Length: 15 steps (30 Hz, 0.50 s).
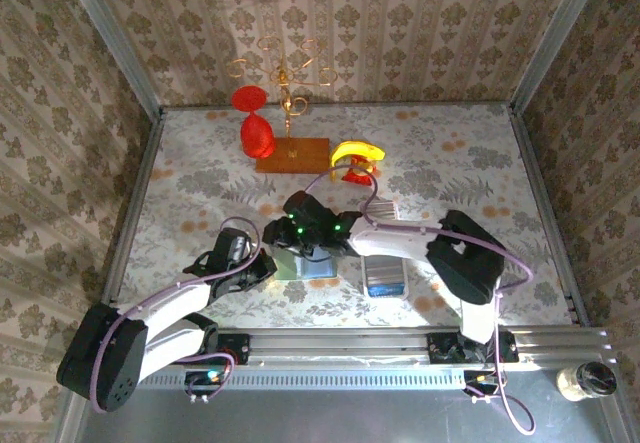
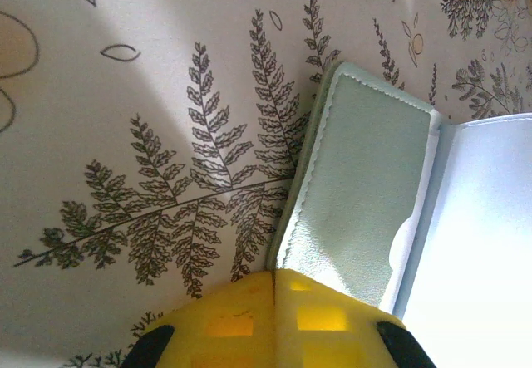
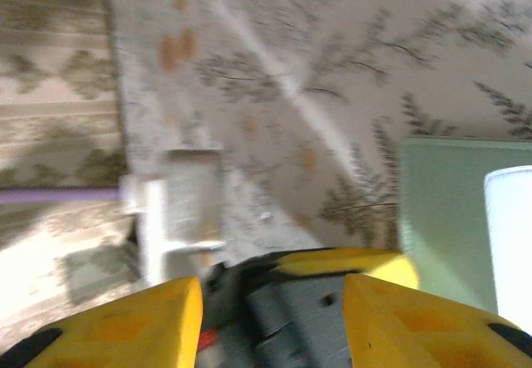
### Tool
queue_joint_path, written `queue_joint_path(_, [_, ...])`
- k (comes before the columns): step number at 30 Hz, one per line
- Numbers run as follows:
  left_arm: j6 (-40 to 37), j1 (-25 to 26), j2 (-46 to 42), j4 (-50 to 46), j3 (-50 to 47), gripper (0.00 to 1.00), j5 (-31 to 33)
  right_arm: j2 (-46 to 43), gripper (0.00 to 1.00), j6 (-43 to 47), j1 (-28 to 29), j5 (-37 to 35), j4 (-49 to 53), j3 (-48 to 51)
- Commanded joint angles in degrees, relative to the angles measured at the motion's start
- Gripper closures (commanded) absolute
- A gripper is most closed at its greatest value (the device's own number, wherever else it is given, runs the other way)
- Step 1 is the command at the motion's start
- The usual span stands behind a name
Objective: Put the credit cards into the card holder
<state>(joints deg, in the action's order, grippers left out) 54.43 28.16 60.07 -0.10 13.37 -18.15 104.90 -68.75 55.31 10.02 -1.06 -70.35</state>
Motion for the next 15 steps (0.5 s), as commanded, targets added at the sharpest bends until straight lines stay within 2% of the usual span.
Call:
queue_joint_path(1, [0.3, 0.8, 1.2, -0.6, -1.1, 1.00, 0.7, -6.7, 0.50, 2.0, -0.8, -2.9, -0.2, 1.0])
queue_joint_path(4, [0.2, 0.8, 1.4, -0.6, -0.9, 1.00, 0.9, -8.7, 0.50, 3.4, -1.2, -3.7, 2.8, 1.1])
queue_joint_path(9, [0.4, 1.0, 1.8, -0.7, -0.4, 0.99, 0.4, -10.5, 0.53, 7.0, -2.4, -6.7, 13.6, 1.0])
queue_joint_path(12, [-0.7, 1.0, 0.0, -4.7, 1.5, 0.88, 0.4, -12.5, 0.55, 8.2, -4.0, -6.8, 15.3, 4.3])
queue_joint_path(15, [-2.2, 1.0, -4.7, -10.7, 3.0, 0.72, 3.7, -15.8, 0.54, 11.6, -5.4, -8.3, 18.0, 6.4])
